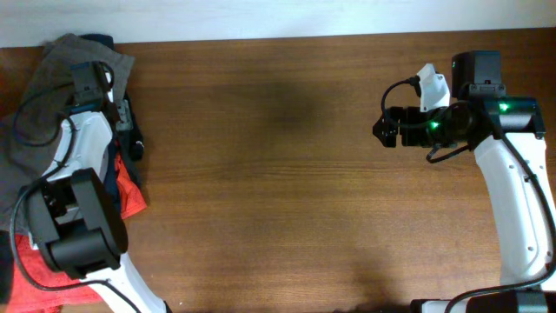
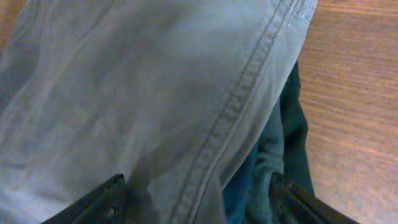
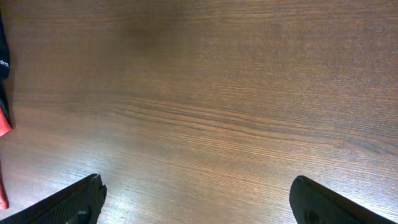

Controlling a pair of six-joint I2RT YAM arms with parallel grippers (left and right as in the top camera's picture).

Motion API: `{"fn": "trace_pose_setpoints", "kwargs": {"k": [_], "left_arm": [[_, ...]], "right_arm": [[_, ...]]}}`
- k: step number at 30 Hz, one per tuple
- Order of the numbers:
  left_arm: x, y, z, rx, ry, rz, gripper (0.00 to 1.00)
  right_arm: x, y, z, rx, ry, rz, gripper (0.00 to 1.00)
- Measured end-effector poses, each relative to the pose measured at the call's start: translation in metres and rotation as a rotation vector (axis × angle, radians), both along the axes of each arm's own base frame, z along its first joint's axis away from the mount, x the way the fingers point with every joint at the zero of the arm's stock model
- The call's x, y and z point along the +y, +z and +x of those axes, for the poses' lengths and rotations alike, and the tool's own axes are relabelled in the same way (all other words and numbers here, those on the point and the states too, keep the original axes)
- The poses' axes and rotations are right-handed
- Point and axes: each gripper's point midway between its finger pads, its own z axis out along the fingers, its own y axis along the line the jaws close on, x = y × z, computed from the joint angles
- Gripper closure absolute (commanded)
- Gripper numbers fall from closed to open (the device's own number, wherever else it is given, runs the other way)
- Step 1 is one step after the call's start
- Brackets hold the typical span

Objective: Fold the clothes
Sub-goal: 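Reach the left gripper to the grey shorts on the clothes pile, then grasp the grey shorts with the left gripper and drag them to table center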

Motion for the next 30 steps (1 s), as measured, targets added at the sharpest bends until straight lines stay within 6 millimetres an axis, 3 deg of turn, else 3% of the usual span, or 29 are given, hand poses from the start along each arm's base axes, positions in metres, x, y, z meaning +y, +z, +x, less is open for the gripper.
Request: {"fn": "trace_pose_setpoints", "kwargs": {"k": [4, 9, 19, 23, 26, 28, 29, 30], "left_arm": [[0.0, 0.0, 0.002, -0.007, -0.005, 0.005, 0.59], [0.001, -0.002, 0.0, 0.004, -0.003, 0.006, 0.99], [-0.008, 0.002, -0.003, 0.009, 0.048, -0.036, 0.99], [-0.023, 0.046, 0.01, -0.042, 0.026, -0.016, 0.99], [-0.048, 0.111, 0.027, -0.181, -0.011, -0.009, 0.99], [-0.082, 0.162, 0.034, -0.298, -0.074, -0.022, 0.99], [-0.121, 0.199, 0.034, -0.381, -0.152, -0.052, 0.99], [-0.146, 0.214, 0.033, -0.413, -0.206, -0.074, 0.99]], "right_arm": [[0.0, 0.0, 0.0, -0.001, 0.002, -0.001, 0.07], [0.0, 0.0, 0.001, -0.006, 0.002, -0.001, 0.09], [-0.005, 0.0, 0.004, -0.016, -0.01, -0.03, 0.18], [-0.007, 0.002, 0.01, -0.043, -0.014, -0.038, 0.2], [-0.007, 0.004, 0.013, -0.059, -0.016, -0.04, 0.22], [-0.01, 0.004, 0.014, -0.059, -0.026, -0.039, 0.24], [-0.015, 0.005, 0.015, -0.059, -0.046, -0.037, 0.25], [-0.02, 0.007, 0.015, -0.058, -0.065, -0.035, 0.25]]}}
